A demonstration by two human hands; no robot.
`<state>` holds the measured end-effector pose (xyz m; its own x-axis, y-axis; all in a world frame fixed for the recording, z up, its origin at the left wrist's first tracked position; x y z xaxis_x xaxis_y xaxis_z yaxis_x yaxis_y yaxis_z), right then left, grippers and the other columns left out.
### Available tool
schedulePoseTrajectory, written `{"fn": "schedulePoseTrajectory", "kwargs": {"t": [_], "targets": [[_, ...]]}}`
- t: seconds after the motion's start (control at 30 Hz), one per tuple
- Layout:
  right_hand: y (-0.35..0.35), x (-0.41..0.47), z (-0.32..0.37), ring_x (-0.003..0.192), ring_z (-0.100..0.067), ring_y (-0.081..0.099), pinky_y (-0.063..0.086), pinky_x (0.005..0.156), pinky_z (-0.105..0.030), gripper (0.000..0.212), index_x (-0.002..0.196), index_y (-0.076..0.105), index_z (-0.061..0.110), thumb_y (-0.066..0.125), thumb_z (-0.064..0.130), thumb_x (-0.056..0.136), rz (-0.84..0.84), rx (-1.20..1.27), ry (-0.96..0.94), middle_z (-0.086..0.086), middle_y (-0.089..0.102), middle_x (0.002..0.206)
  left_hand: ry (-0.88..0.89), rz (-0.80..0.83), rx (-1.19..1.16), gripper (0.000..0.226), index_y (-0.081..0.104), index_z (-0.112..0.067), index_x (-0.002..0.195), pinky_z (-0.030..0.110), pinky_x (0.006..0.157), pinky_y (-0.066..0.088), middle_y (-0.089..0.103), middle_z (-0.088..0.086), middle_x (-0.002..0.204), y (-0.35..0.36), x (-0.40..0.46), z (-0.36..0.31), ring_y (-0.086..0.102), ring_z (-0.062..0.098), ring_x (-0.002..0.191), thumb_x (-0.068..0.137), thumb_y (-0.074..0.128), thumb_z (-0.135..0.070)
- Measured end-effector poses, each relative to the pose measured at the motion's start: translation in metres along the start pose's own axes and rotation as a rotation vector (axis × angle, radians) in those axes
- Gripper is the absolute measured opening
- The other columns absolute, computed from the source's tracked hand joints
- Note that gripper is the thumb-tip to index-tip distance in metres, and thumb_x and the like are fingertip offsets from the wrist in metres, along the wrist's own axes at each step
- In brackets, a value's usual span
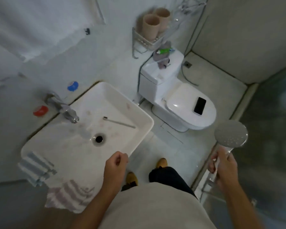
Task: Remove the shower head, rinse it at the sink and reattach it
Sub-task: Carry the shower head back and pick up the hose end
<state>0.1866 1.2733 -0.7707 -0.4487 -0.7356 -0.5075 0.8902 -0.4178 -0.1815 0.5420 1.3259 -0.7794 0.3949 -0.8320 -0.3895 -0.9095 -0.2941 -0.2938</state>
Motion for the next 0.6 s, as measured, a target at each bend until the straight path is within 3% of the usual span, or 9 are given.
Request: {"fn": "schedulePoseTrajectory", "kwargs": {"t": [0.13,0.3,0.4,0.6], "targets": [[-0.078,-0.026,-0.017,0.039,-0.014,0.047,0.041,0.034,-0.024,0.029,0.084,0.058,0.008,0.05,0.027,0.104,-0.204,0.05,0.104,-0.003,0.051,0.056,-0.009,0.137,0.087,0.039,0.041,-0.013,0.059,0.028,0.055,0.028,0.036,-0.004,0.053,0.038,-0.002,-0.004,0.032,0.008,0.05,0.095,0.054,-0.009],[-0.141,-0.046,-0.033,0.035,-0.011,0.046,0.039,0.035,-0.024,0.028,0.09,0.061,0.0,0.051,0.023,0.103,-0.274,0.091,0.158,-0.001,0.051,0.05,0.003,0.23,0.185,0.044,0.043,-0.015,0.053,0.032,0.055,0.029,0.039,-0.001,0.05,0.102,-0.007,-0.02,0.035,0.018,0.052,0.094,0.055,-0.003],[-0.164,-0.045,-0.033,0.034,-0.013,0.043,0.037,0.033,-0.023,0.028,0.09,0.059,0.001,0.05,0.024,0.104,-0.281,0.155,0.174,-0.005,0.05,0.054,0.022,0.301,0.213,0.041,0.046,-0.012,0.055,0.027,0.052,0.03,0.039,0.0,0.05,0.149,-0.018,-0.031,0.035,0.012,0.05,0.094,0.055,-0.002],[-0.208,-0.026,-0.022,0.041,-0.018,0.043,0.039,0.039,-0.027,0.029,0.089,0.056,0.001,0.047,0.023,0.105,-0.214,0.255,0.163,-0.007,0.049,0.059,0.036,0.402,0.209,0.039,0.055,-0.018,0.053,0.031,0.057,0.028,0.043,0.003,0.054,0.237,-0.036,-0.054,0.037,0.014,0.056,0.091,0.063,-0.016]]}}
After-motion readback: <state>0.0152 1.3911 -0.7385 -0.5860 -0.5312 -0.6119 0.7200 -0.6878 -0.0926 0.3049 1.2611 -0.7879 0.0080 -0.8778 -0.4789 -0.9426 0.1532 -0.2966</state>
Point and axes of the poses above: each hand's wrist, its own x-axis towards the middle knuckle, its own y-axis out of the palm, z = x × y, the point moved 4 cm from there along x, towards the middle knuckle
